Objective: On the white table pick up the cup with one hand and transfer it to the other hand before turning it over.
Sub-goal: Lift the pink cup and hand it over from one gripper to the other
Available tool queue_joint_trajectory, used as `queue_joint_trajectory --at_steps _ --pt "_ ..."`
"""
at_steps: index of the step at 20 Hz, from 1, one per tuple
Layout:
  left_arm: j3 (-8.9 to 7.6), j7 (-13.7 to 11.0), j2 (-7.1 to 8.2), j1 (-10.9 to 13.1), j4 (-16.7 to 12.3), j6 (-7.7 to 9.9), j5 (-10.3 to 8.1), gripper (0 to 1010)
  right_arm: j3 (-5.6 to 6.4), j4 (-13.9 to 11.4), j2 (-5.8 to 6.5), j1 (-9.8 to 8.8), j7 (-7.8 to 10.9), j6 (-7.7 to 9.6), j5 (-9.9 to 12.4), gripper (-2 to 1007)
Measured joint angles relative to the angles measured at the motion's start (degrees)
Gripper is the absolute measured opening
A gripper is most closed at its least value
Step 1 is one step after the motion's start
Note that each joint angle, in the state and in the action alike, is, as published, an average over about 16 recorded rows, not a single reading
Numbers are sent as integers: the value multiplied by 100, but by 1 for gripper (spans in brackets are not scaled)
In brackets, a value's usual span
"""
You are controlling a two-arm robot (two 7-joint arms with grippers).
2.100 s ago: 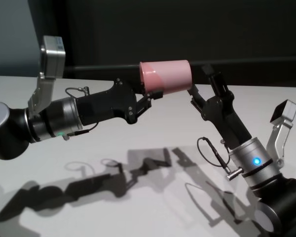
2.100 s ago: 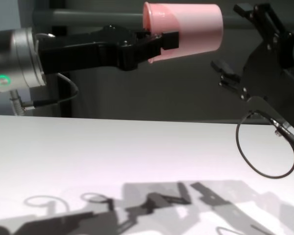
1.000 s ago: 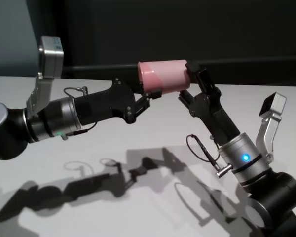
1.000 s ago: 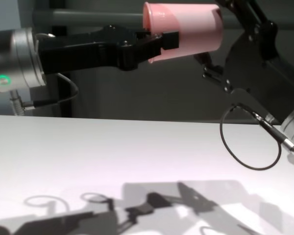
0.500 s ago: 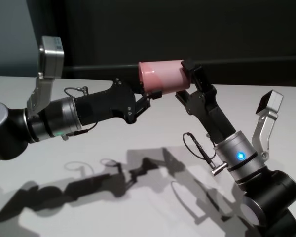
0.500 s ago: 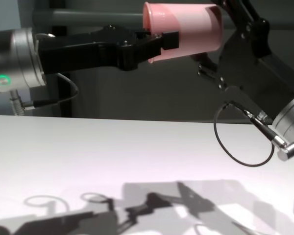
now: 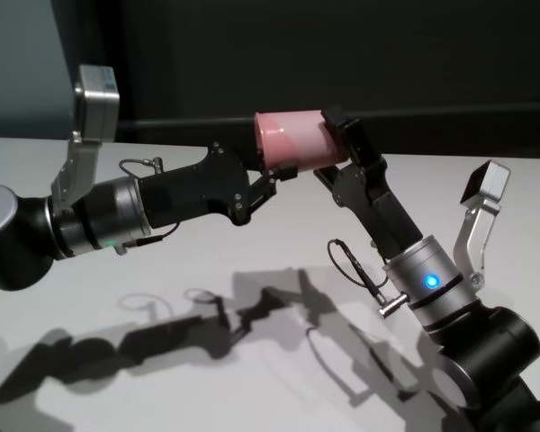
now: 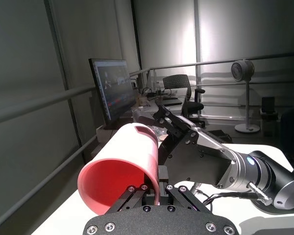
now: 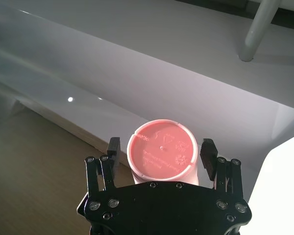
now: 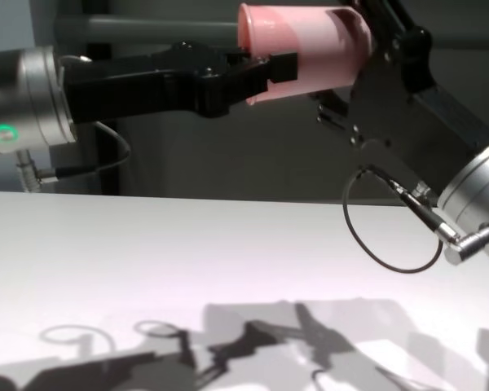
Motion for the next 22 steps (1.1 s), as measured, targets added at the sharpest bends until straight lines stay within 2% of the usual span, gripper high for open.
queue_joint_trajectory --at_steps 12,22 --pt "0 0 0 0 0 0 0 51 -87 4 91 9 10 -125 38 997" --pt "0 0 0 0 0 0 0 51 -86 -3 97 3 9 -133 45 879"
